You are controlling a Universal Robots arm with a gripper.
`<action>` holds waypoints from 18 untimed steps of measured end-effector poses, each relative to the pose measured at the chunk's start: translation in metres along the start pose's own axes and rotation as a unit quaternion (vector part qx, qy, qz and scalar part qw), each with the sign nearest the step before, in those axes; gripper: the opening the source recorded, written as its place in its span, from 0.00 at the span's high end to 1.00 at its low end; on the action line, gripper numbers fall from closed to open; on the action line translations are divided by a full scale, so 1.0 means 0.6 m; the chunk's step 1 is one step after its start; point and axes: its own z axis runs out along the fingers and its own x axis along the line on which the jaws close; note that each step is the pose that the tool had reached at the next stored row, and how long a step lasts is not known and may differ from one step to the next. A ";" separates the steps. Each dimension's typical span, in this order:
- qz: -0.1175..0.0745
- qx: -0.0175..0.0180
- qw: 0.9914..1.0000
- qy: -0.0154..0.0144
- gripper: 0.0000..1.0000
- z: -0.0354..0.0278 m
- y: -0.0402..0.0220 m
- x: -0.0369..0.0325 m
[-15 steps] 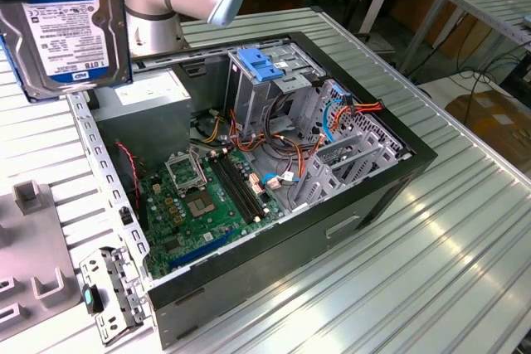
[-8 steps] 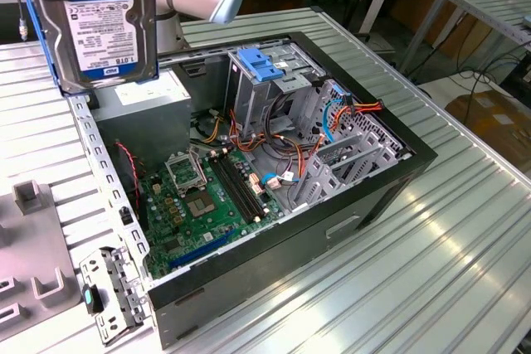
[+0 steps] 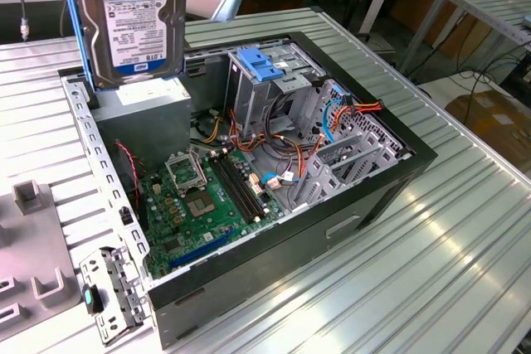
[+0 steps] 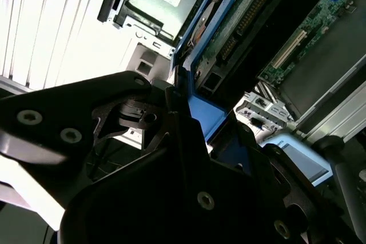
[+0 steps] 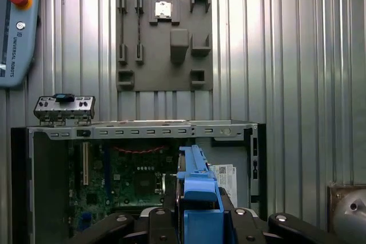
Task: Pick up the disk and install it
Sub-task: 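Pick up the disk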
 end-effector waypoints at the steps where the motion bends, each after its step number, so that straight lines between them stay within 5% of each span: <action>1: 0.000 0.000 1.000 0.000 0.63 0.000 -0.005 0.000; 12: 0.000 0.000 1.000 0.000 0.63 -0.001 -0.059 0.000; 18: 0.000 0.000 1.000 0.000 0.63 -0.001 -0.069 0.000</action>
